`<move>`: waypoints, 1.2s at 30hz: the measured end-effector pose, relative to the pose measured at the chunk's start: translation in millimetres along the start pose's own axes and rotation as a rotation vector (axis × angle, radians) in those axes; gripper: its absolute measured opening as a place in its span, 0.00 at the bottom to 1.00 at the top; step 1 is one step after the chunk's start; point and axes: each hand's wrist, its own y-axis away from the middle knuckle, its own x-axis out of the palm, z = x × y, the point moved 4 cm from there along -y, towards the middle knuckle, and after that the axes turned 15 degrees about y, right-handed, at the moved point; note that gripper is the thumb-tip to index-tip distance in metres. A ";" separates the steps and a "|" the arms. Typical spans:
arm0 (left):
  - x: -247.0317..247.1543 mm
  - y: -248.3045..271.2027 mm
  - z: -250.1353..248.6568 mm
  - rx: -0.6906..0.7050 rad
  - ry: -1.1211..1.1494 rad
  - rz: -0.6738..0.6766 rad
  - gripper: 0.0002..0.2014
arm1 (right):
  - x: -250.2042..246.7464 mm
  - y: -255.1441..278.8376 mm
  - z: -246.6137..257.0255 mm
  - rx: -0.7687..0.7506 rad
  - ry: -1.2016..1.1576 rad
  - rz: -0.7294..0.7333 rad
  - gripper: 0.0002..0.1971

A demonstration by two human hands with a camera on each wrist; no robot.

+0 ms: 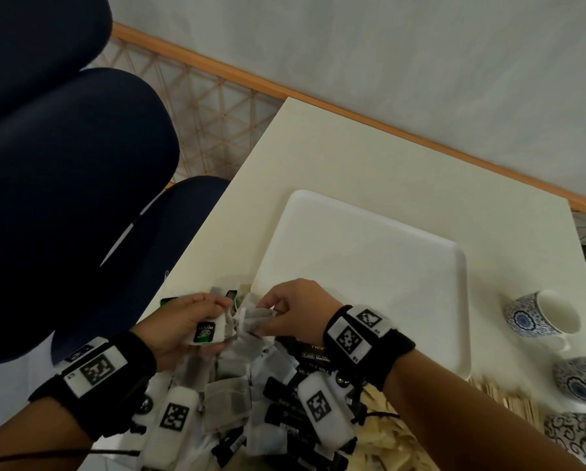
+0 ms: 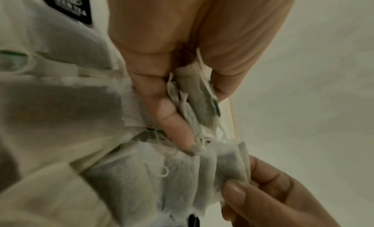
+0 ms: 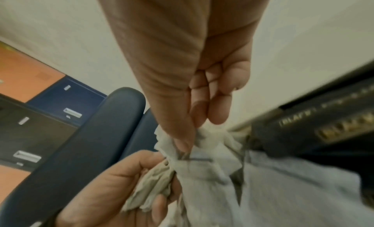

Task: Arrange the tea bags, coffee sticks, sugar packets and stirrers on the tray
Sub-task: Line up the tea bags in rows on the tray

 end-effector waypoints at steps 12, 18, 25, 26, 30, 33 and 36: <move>68.0 -2.6 -20.0 -0.067 -0.059 0.264 0.32 | -35.5 7.4 -28.3 -0.027 -0.553 -0.079 0.04; 89.2 -9.8 -21.1 0.001 -0.062 0.319 0.26 | -36.8 2.6 -45.9 0.016 -0.630 -0.222 0.15; 99.2 -22.5 -27.5 -0.007 -0.144 0.284 0.17 | -49.8 11.7 -42.8 -0.257 -0.188 -0.526 0.19; 101.8 -23.3 -28.6 -0.001 -0.159 0.295 0.17 | -48.7 8.5 -44.3 -0.277 -0.151 -0.536 0.18; 109.7 -27.6 -33.2 -0.021 -0.127 0.345 0.23 | -54.2 -2.2 -53.4 -0.214 -0.196 -0.661 0.04; 112.1 -33.6 -34.9 -0.017 -0.113 0.373 0.33 | -61.9 -6.9 -58.5 -0.140 -0.361 -0.619 0.05; 112.9 -40.4 -35.0 0.004 -0.107 0.377 0.39 | -67.5 -11.3 -62.0 -0.126 -0.433 -0.589 0.04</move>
